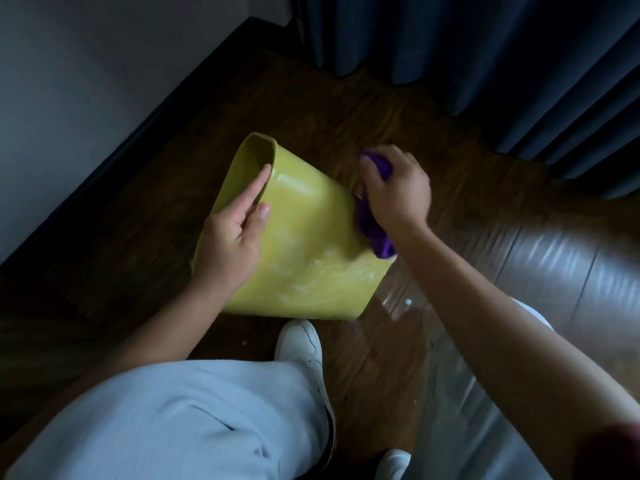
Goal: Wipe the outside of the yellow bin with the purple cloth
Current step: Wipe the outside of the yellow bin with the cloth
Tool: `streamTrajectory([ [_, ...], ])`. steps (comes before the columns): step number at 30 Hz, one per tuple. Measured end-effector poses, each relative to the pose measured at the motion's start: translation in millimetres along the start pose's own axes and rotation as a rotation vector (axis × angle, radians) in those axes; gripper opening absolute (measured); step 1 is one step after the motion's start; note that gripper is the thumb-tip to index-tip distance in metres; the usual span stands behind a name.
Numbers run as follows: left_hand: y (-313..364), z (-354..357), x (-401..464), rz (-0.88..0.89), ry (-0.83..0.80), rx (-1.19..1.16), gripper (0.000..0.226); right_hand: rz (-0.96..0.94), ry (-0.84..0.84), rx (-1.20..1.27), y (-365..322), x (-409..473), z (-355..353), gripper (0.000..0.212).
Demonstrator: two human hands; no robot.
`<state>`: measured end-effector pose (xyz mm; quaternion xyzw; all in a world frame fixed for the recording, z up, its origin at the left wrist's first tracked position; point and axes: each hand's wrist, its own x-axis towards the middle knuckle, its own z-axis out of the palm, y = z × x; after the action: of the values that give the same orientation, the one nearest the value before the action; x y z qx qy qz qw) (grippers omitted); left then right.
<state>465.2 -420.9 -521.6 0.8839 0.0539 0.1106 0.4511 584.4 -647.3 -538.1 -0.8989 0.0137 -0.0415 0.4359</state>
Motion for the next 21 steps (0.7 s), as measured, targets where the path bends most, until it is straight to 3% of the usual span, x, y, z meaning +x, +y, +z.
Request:
streamTrajectory([
  [3, 1, 2, 2, -0.010, 0.006, -0.055, 0.048, -0.205, 0.025, 0.094, -66, -12, 8, 0.032],
  [6, -2, -1, 0, 0.004, 0.020, -0.055, 0.046, -0.293, -0.052, 0.043, -98, -30, 26, 0.032],
  [21, -6, -17, -15, -0.071, 0.090, -0.131, 0.047, 0.153, -0.108, -0.336, 65, -30, 24, 0.035],
])
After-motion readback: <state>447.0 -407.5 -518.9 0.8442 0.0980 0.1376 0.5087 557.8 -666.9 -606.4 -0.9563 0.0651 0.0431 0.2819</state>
